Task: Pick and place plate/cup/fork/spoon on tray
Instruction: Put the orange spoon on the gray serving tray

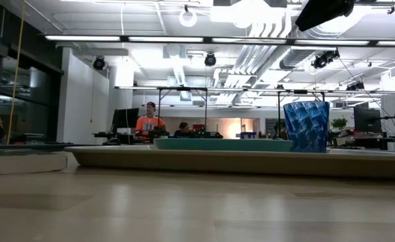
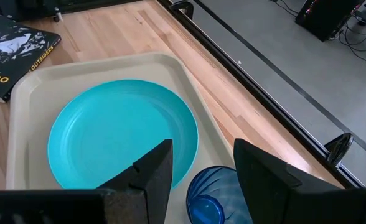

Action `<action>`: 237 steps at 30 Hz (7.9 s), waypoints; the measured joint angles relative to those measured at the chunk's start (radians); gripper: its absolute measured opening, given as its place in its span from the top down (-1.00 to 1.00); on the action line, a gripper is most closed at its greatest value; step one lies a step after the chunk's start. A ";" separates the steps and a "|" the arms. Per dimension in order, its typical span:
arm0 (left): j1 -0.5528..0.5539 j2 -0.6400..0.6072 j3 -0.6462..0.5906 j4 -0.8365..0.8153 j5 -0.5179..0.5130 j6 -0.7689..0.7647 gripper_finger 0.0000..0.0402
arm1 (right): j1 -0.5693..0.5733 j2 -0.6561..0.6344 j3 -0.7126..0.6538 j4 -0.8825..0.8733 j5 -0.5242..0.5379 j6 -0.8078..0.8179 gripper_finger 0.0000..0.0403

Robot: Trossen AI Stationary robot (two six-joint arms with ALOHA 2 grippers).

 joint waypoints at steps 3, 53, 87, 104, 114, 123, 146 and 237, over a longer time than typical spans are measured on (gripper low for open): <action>0.000 0.000 0.000 -0.002 0.004 0.002 0.58 | 0.000 0.000 0.000 0.000 -0.001 0.000 0.19; 0.457 0.001 0.515 -0.834 -0.956 0.576 1.00 | -0.088 0.275 0.000 0.331 -0.055 -0.081 0.19; 0.731 -0.388 -0.129 0.324 -0.936 1.030 1.00 | -0.366 0.593 0.000 1.028 -0.587 -0.500 0.19; 0.751 -0.284 -0.124 0.472 -1.030 1.074 1.00 | -0.361 0.595 0.000 1.092 -0.473 -0.474 0.19; 0.729 -0.296 -0.126 0.467 -1.048 1.054 1.00 | -0.336 0.579 0.000 1.091 -0.460 -0.472 0.19; 0.721 -0.296 -0.126 0.390 -1.108 0.971 1.00 | -0.320 0.578 -0.056 1.159 -0.361 -0.502 0.19; 0.742 -0.217 -0.127 0.618 -1.080 0.932 1.00 | -0.345 0.593 -0.343 1.901 -0.503 -0.494 0.19; 0.801 -0.630 -0.613 1.521 -0.460 0.839 0.20 | -0.210 0.529 -0.388 2.209 -0.203 -0.922 1.00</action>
